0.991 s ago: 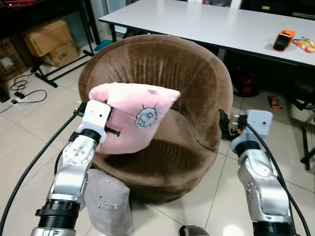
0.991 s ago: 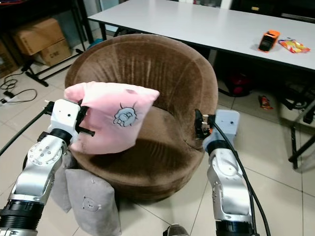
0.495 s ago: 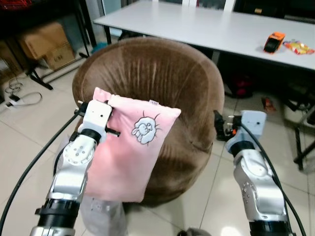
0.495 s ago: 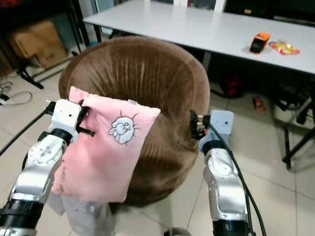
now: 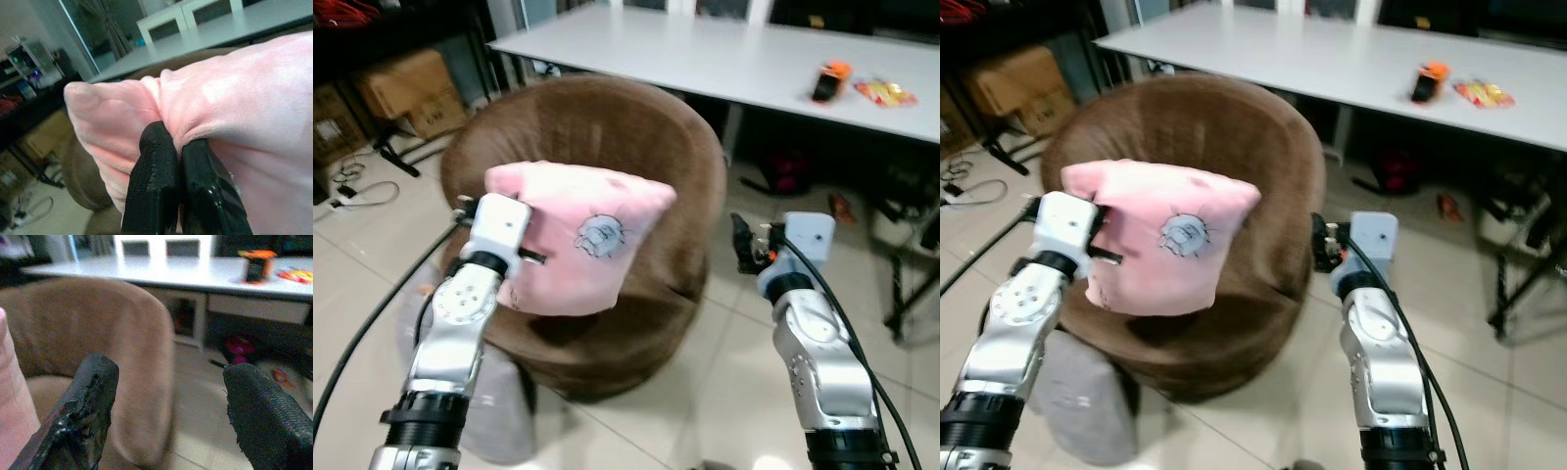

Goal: Move the pillow to the sofa from floor

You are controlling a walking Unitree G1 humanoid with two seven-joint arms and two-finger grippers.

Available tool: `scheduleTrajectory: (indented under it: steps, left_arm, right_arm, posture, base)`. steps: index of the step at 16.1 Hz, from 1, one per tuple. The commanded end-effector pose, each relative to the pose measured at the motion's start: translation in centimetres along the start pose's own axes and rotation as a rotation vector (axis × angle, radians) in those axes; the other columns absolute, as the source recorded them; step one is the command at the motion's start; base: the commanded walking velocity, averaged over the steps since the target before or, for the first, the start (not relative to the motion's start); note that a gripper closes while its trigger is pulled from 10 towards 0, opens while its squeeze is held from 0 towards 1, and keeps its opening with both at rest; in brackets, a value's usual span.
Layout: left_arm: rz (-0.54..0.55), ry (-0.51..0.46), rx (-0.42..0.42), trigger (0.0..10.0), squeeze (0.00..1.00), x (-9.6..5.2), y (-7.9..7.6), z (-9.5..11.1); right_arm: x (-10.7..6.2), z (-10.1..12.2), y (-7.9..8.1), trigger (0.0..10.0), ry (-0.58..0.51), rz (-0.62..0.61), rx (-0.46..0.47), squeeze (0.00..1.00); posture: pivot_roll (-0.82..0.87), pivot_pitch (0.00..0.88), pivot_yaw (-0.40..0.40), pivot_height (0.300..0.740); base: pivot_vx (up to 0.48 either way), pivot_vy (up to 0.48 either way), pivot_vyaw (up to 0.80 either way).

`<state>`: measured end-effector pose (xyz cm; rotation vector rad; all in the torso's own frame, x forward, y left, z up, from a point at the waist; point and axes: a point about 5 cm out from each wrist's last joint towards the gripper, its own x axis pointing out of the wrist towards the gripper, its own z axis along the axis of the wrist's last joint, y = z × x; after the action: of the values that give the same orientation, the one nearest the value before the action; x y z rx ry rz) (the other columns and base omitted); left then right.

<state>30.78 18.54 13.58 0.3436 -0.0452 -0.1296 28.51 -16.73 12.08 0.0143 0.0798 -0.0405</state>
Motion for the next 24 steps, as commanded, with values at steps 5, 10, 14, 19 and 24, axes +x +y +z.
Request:
scheduleTrajectory:
  steps: [5,10,14,19,24]
  left_arm:
    - [0.028,-0.042,-0.013,10.0,0.00,-0.3,0.8,0.5]
    - [0.025,-0.045,-0.025,10.0,0.00,-0.5,0.7,0.4]
    - [0.030,-0.043,-0.029,10.0,0.00,-1.0,0.7,0.3]
    - [0.040,-0.038,-0.031,10.0,0.00,-1.7,0.8,0.0]
    - [0.045,-0.033,-0.023,10.0,0.00,-2.4,1.0,-0.1]
  right_arm:
    - [0.1,0.3,0.5,10.0,-0.018,0.050,-0.009,0.00]
    - [-0.2,0.2,0.7,10.0,-0.023,0.083,-0.001,0.00]
    - [-0.2,0.1,1.1,10.0,-0.020,0.139,-0.035,0.00]
    - [-0.7,0.0,2.2,10.0,-0.024,0.240,-0.081,0.00]
    - [-1.1,0.0,3.0,10.0,-0.036,0.334,-0.056,0.00]
  posture:
    - [-0.08,0.000,0.053,0.740]
    - [-0.08,0.000,0.044,0.740]
    - [-0.07,0.000,0.034,0.740]
    - [-0.06,0.000,0.018,0.740]
    - [-0.05,0.000,0.011,0.740]
  base:
    - [0.055,0.000,0.00]
    - [0.332,0.000,0.00]
    - [0.343,0.000,0.00]
    - [0.334,0.000,0.60]
    - [0.323,0.000,0.16]
